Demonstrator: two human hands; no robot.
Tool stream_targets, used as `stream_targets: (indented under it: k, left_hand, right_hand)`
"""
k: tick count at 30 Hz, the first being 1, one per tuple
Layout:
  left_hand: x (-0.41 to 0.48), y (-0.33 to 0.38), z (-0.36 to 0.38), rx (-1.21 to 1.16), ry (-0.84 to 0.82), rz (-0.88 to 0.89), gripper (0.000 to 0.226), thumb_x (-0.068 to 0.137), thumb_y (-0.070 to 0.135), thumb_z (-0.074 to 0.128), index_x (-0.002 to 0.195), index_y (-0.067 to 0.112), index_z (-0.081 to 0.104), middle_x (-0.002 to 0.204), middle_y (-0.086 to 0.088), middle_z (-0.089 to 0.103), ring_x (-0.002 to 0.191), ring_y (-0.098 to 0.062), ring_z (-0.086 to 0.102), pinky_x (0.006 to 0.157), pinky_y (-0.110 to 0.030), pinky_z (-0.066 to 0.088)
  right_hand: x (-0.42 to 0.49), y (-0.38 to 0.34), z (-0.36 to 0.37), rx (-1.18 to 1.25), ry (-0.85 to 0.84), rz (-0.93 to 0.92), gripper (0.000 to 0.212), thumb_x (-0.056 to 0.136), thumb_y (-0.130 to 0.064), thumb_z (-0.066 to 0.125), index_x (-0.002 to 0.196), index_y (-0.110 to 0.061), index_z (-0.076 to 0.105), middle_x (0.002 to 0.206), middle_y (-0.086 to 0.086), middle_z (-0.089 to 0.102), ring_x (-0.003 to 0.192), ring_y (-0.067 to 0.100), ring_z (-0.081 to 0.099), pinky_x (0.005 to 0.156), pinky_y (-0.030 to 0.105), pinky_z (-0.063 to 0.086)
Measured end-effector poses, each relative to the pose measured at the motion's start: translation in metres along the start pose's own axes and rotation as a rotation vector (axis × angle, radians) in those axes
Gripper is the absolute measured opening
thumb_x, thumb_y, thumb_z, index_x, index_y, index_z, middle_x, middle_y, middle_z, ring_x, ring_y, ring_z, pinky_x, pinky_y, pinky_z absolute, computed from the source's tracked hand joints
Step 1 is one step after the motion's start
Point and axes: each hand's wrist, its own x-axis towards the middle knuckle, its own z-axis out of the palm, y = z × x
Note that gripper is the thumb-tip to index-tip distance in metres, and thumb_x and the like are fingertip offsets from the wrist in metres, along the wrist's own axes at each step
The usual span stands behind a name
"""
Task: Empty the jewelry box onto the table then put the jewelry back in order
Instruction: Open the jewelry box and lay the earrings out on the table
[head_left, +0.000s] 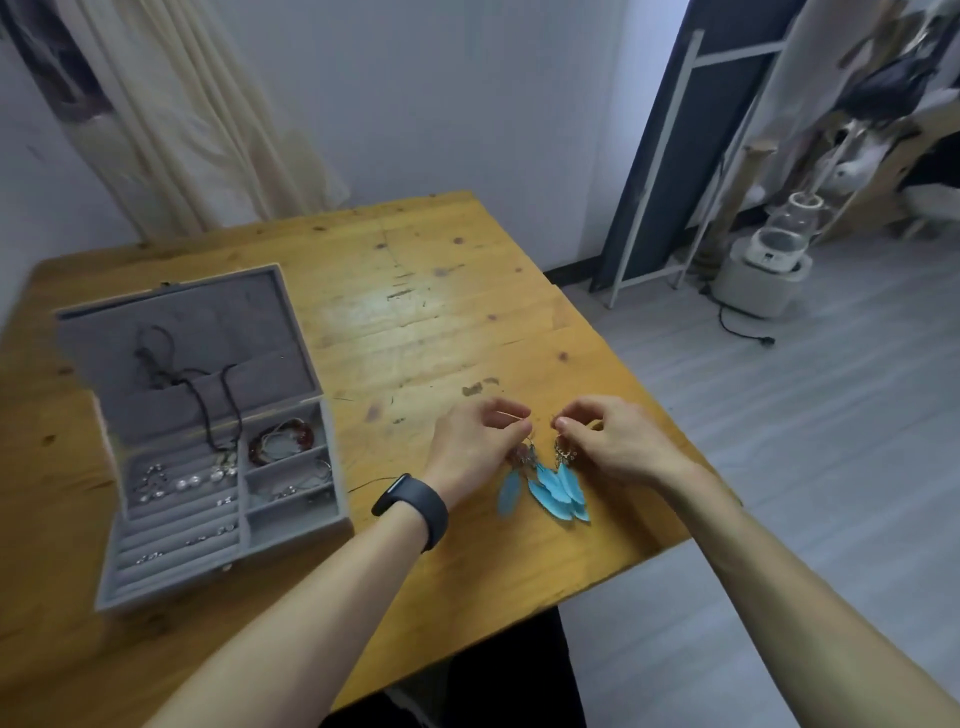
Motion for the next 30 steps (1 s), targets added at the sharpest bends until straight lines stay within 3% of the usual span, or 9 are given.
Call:
stream_targets:
  k: [4, 11, 14, 19, 24, 27, 30]
  left_hand:
    - [0.008, -0.008, -0.001, 0.136, 0.052, 0.092, 0.014, 0.087, 0.032, 0.075, 0.101, 0.029, 0.076, 0.087, 0.015, 0.074, 0.079, 0.011, 0.065, 0.067, -0.006, 0.049]
    - [0.017, -0.021, 0.003, 0.288, 0.171, 0.205, 0.007, 0.086, 0.038, 0.074, 0.092, 0.034, 0.077, 0.090, 0.016, 0.068, 0.089, -0.007, 0.060, 0.076, -0.033, 0.054]
    - [0.020, -0.022, 0.007, 0.348, 0.213, 0.175, 0.009, 0.086, 0.039, 0.072, 0.093, 0.036, 0.077, 0.102, 0.012, 0.065, 0.106, -0.010, 0.051, 0.083, -0.029, 0.049]
    - [0.024, -0.024, 0.007, 0.360, 0.239, 0.153, 0.013, 0.087, 0.042, 0.070, 0.098, 0.037, 0.076, 0.109, 0.014, 0.062, 0.112, -0.010, 0.047, 0.090, -0.029, 0.046]
    - [0.021, -0.025, 0.005, 0.322, 0.232, 0.192, 0.026, 0.089, 0.041, 0.069, 0.114, 0.037, 0.067, 0.114, 0.011, 0.062, 0.111, -0.012, 0.052, 0.088, -0.034, 0.052]
    - [0.012, -0.030, 0.003, 0.372, 0.263, 0.261, 0.025, 0.088, 0.042, 0.069, 0.113, 0.037, 0.067, 0.114, 0.010, 0.062, 0.107, -0.012, 0.054, 0.082, -0.034, 0.053]
    - [0.004, -0.037, 0.002, 0.532, 0.306, 0.350, 0.022, 0.088, 0.048, 0.068, 0.107, 0.037, 0.072, 0.110, 0.009, 0.063, 0.108, -0.014, 0.054, 0.082, -0.033, 0.051]
  right_hand:
    - [0.011, -0.001, 0.005, -0.074, 0.074, -0.064, 0.016, 0.097, -0.040, 0.059, 0.100, -0.031, 0.072, 0.096, -0.013, 0.066, 0.077, -0.003, 0.053, 0.070, 0.019, 0.040]
    - [0.019, 0.005, 0.017, -0.134, 0.204, -0.063, 0.020, 0.093, -0.048, 0.060, 0.099, -0.035, 0.075, 0.095, -0.014, 0.063, 0.086, 0.008, 0.059, 0.076, 0.033, 0.052]
    - [0.020, 0.005, 0.021, -0.159, 0.249, -0.075, 0.021, 0.092, -0.049, 0.061, 0.100, -0.036, 0.075, 0.094, -0.015, 0.064, 0.086, 0.008, 0.061, 0.073, 0.033, 0.053]
    - [0.018, 0.005, 0.024, -0.163, 0.288, -0.082, 0.020, 0.093, -0.048, 0.061, 0.101, -0.037, 0.075, 0.095, -0.016, 0.065, 0.085, 0.006, 0.060, 0.071, 0.031, 0.052]
    - [0.014, 0.003, 0.030, -0.130, 0.363, -0.083, 0.024, 0.094, -0.051, 0.059, 0.103, -0.035, 0.075, 0.094, -0.017, 0.067, 0.083, 0.007, 0.061, 0.069, 0.031, 0.053]
    - [0.007, 0.005, 0.032, -0.029, 0.427, -0.123, 0.021, 0.095, -0.040, 0.060, 0.105, -0.028, 0.075, 0.095, -0.013, 0.070, 0.076, 0.003, 0.059, 0.069, 0.027, 0.053]
    - [-0.003, 0.012, 0.038, -0.046, 0.462, -0.170, 0.018, 0.094, -0.030, 0.064, 0.107, -0.025, 0.075, 0.098, -0.011, 0.068, 0.086, 0.008, 0.057, 0.074, 0.027, 0.053]
